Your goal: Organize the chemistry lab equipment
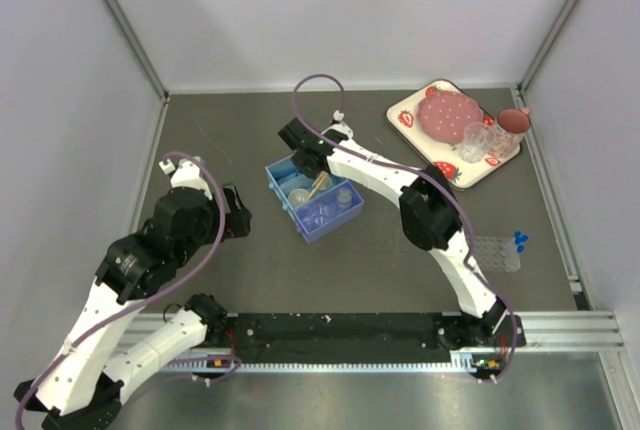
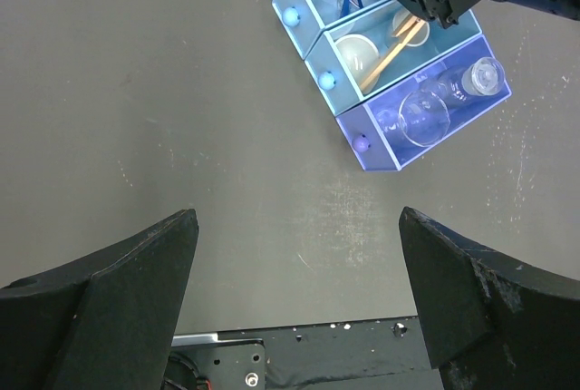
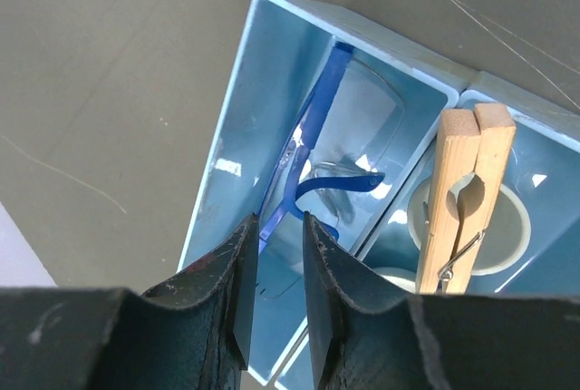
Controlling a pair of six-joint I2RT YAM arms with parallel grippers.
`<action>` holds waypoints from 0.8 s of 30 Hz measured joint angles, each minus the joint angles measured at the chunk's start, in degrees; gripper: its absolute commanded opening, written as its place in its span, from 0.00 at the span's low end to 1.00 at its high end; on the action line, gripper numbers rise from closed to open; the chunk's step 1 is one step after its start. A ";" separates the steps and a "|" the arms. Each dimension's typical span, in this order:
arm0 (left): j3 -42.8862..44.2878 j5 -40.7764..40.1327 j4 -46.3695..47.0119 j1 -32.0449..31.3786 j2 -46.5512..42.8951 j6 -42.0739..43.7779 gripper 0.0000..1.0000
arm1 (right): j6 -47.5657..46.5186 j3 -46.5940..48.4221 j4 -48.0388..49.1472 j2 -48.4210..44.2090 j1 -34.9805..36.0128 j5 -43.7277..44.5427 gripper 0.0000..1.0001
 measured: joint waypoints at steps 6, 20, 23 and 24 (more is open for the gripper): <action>0.00 0.17 0.00 0.00 -0.02 -0.04 0.98 | -2.82 -2.08 -0.07 -5.09 0.50 0.76 0.25; 0.74 0.63 0.94 0.00 1.70 1.70 0.98 | -24.55 -12.55 0.24 -33.29 1.25 11.23 0.56; 0.96 0.70 2.62 0.00 2.86 2.43 0.99 | -32.87 -17.03 0.83 -39.78 1.25 14.75 0.63; 1.05 0.70 3.21 0.00 3.19 2.69 0.98 | -35.54 -18.80 1.22 -41.90 1.25 15.87 0.67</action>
